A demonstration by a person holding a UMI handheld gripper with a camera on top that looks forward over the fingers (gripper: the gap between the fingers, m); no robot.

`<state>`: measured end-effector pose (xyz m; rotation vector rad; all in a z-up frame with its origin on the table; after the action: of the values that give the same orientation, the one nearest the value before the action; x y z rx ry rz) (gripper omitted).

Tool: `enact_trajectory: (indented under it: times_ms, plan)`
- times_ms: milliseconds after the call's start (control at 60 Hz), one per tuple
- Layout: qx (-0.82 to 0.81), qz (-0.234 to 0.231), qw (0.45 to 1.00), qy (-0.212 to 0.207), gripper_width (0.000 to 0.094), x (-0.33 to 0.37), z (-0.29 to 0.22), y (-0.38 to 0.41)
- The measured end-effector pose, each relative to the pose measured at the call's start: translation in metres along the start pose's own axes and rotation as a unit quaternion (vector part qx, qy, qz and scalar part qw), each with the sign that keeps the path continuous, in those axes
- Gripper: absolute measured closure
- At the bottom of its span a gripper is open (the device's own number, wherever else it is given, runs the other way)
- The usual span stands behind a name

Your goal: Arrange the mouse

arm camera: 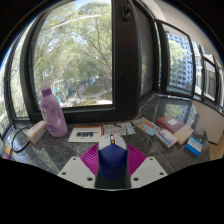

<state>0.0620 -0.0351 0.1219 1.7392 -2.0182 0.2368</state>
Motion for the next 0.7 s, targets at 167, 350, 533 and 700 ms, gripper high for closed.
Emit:
enact_trajectory:
  times_ms: [167,350,533,700]
  plan:
    - [-0.002,0.015,0.998,0.066,0.0519,-0.025,0.042,-0.024]
    - [-0.010,0.010,0.995,0.102,0.0375,-0.028,0.057,-0.031]
    - [-0.001,0.004,0.996,0.084,0.0075,0.011,0.033,-0.024]
    - [0.014,0.015,0.999,0.044,0.0075,0.077,0.011,-0.012]
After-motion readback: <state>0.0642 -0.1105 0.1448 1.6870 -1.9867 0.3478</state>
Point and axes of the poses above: the point between the fingertips, and its own axes, seen from behind it with the camera up: y to the left, z down, x backward, against the way the camera looks, the point moved 10 cm from there along x, backward, against the way the camera looks, and after that the axes turned 10 degrees about -x, right-handed, at the moved point
